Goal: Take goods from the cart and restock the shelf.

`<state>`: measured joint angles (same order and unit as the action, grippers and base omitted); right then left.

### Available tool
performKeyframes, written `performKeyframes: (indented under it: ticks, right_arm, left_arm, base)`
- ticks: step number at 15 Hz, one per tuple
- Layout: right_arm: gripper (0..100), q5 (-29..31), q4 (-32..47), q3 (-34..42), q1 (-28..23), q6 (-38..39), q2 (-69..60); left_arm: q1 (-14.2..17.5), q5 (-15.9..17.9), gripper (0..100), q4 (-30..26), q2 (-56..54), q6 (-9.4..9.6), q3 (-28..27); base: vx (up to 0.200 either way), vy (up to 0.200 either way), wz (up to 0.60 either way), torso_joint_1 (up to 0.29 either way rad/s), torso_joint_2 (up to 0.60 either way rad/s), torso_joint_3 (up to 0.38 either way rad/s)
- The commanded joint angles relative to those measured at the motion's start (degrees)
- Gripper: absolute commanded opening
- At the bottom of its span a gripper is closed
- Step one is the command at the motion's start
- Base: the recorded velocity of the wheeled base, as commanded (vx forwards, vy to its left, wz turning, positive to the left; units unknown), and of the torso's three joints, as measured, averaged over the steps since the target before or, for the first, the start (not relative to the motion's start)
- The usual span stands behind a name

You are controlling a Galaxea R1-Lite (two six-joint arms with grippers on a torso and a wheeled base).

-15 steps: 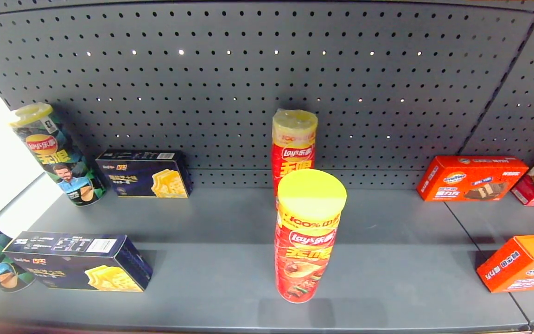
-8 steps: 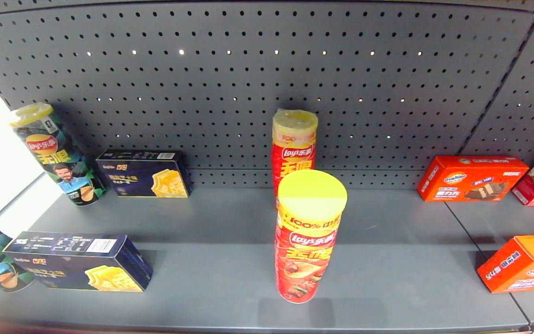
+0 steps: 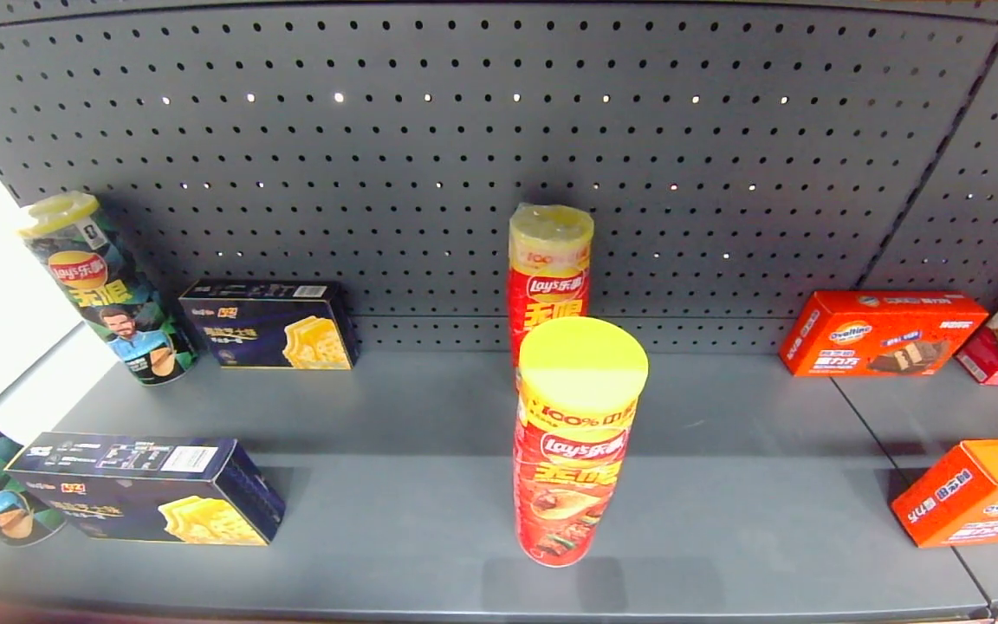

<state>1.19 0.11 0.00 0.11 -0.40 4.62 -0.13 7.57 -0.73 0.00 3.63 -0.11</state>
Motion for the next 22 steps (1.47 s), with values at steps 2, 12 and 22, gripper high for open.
performKeyframes:
  ticks: [2,12,22]
  right_arm:
    - [100,-0.1,-0.2,0.0,-0.9,0.1,-4.2]
    - [100,-0.6,0.0,0.0,-0.9,-0.1,-4.2]
    - [100,-0.6,0.0,0.0,-0.9,0.0,-4.2]
  left_arm:
    - [0.0,0.0,100,0.1,0.1,0.06,0.0]
    - [0.0,-0.1,100,0.3,0.1,0.15,0.1]
    - [0.0,-0.1,100,0.3,0.0,-0.12,0.1]
  base:
    - [0.000,0.000,0.00,0.000,0.00,0.000]
    - [0.000,0.000,0.00,0.000,0.00,0.000]
    - [-0.020,0.000,0.00,0.000,0.00,0.001]
